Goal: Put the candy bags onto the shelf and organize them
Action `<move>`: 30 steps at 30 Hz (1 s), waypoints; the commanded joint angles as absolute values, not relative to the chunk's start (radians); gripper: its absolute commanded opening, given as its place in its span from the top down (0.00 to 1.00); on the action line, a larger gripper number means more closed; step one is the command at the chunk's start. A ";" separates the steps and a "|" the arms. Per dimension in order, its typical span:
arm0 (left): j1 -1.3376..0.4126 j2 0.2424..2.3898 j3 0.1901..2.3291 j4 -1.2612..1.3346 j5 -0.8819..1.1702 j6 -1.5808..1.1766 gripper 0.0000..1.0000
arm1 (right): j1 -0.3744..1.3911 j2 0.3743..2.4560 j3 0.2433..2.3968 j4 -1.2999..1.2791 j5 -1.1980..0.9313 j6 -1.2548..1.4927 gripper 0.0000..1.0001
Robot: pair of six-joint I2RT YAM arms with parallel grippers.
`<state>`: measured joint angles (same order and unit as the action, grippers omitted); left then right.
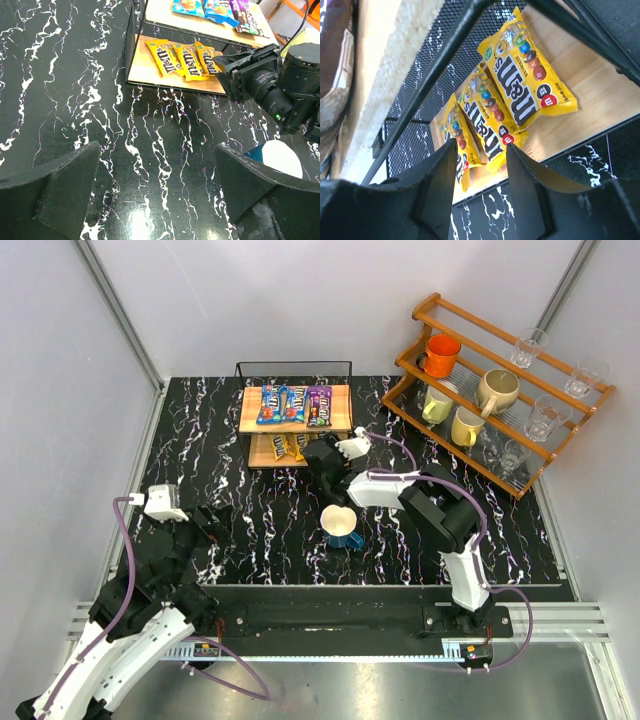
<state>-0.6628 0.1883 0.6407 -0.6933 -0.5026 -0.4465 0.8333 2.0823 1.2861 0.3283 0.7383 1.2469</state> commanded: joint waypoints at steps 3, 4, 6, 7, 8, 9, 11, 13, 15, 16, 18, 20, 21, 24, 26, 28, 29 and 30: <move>-0.669 0.176 0.661 -0.670 -0.528 -0.459 0.01 | 0.853 1.973 1.230 0.368 0.707 1.206 0.47; -0.669 0.176 0.661 -0.670 -0.528 -0.459 0.01 | 0.854 1.967 1.223 0.370 0.703 1.204 0.47; -0.669 0.176 0.661 -0.670 -0.529 -0.459 0.01 | 0.861 1.944 1.203 0.371 0.699 1.190 0.47; -0.669 0.178 0.661 -0.670 -0.529 -0.459 0.01 | 0.864 1.936 1.198 0.371 0.698 1.186 0.47; -0.669 0.176 0.661 -0.670 -0.529 -0.459 0.01 | 0.871 1.921 1.192 0.371 0.695 1.183 0.47; -0.669 0.176 0.661 -0.670 -0.529 -0.459 0.01 | 0.874 1.914 1.183 0.370 0.692 1.178 0.47; -0.669 0.178 0.661 -0.670 -0.529 -0.459 0.01 | 0.884 1.895 1.171 0.368 0.692 1.170 0.47; -0.669 0.178 0.661 -0.670 -0.529 -0.457 0.01 | 0.899 1.879 1.154 0.367 0.689 1.172 0.47; -0.669 0.176 0.661 -0.670 -0.531 -0.459 0.01 | 0.917 1.856 1.138 0.364 0.678 1.161 0.47; -0.669 0.178 0.661 -0.670 -0.531 -0.459 0.01 | 0.923 1.845 1.135 0.362 0.673 1.155 0.47; -0.669 0.178 0.661 -0.670 -0.531 -0.459 0.01 | 0.943 1.803 1.117 0.354 0.666 1.119 0.47; -0.669 0.181 0.661 -0.670 -0.532 -0.459 0.01 | 0.980 1.732 1.101 0.344 0.666 1.073 0.47; -0.669 0.183 0.661 -0.672 -0.532 -0.459 0.01 | 0.992 1.701 1.079 0.345 0.667 0.989 0.47; -0.669 0.192 0.663 -0.672 -0.531 -0.459 0.01 | 1.037 1.556 1.022 0.347 0.623 0.751 0.46; -0.669 0.196 0.664 -0.672 -0.531 -0.457 0.01 | 1.040 1.426 0.982 0.310 0.547 0.666 0.43; -0.669 0.199 0.664 -0.673 -0.531 -0.456 0.01 | 1.039 1.326 0.913 0.215 0.541 0.605 0.31; -0.669 0.201 0.664 -0.672 -0.532 -0.456 0.01 | 1.039 1.219 0.890 0.175 0.569 0.594 0.12; -0.669 0.201 0.664 -0.673 -0.535 -0.457 0.01 | 1.039 1.163 0.846 0.132 0.592 0.580 0.01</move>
